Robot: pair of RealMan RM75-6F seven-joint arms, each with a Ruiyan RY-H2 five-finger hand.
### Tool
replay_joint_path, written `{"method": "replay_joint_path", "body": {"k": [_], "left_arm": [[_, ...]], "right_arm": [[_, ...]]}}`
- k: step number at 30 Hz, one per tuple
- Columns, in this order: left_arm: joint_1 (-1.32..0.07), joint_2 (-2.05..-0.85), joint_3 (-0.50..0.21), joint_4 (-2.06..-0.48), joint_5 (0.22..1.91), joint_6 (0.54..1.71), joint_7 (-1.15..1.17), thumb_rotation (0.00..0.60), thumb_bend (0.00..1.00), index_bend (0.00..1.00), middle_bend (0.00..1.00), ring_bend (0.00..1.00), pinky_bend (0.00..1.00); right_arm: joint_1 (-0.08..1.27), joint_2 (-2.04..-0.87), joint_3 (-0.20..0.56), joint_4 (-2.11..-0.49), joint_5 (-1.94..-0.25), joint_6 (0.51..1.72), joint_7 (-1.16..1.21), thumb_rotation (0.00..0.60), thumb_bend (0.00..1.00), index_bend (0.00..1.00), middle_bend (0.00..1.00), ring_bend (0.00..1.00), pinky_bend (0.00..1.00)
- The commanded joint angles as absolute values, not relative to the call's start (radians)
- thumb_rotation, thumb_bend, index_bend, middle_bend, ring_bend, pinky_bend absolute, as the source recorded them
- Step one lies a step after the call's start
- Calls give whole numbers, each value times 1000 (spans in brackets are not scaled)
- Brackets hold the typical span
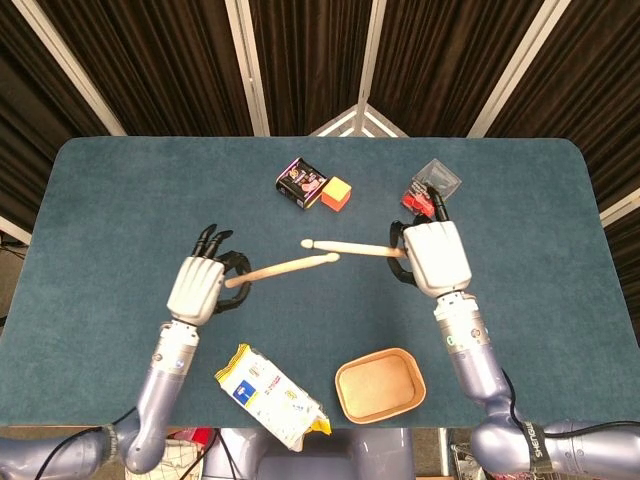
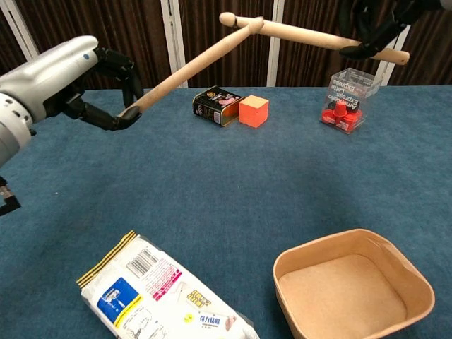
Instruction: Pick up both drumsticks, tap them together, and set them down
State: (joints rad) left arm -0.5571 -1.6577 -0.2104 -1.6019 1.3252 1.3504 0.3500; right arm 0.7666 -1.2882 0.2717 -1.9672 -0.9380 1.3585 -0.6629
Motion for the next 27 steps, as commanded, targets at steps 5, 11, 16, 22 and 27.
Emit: {"method": "replay_joint_path", "body": {"k": [5, 11, 16, 22, 27], "left_arm": [[-530, -1546, -101, -1419, 1447, 1305, 265, 600, 485, 561, 639, 143, 0], [-522, -1524, -79, -1325, 1454, 1281, 266, 600, 484, 561, 638, 143, 0], [-526, -1534, -87, -1254, 1424, 1240, 231, 600, 484, 561, 639, 143, 0], [-558, -1563, -91, -1134, 1394, 1135, 173, 600, 484, 562, 637, 143, 0], [-579, -1596, -76, -1057, 1406, 1084, 135, 600, 484, 555, 633, 143, 0]], "right_arm": [[704, -1338, 158, -1721, -1128, 1325, -517, 600, 493, 625, 687, 462, 34], [678, -1420, 100, -1531, -1230, 1314, -458, 600, 492, 624, 687, 467, 36], [666, -1489, 71, -1388, -1298, 1308, -416, 600, 495, 627, 687, 469, 36], [650, -1584, 46, -1249, -1329, 1274, -394, 600, 494, 628, 687, 469, 35], [649, -1658, 62, -1167, -1320, 1234, -392, 600, 495, 627, 687, 469, 35]]}}
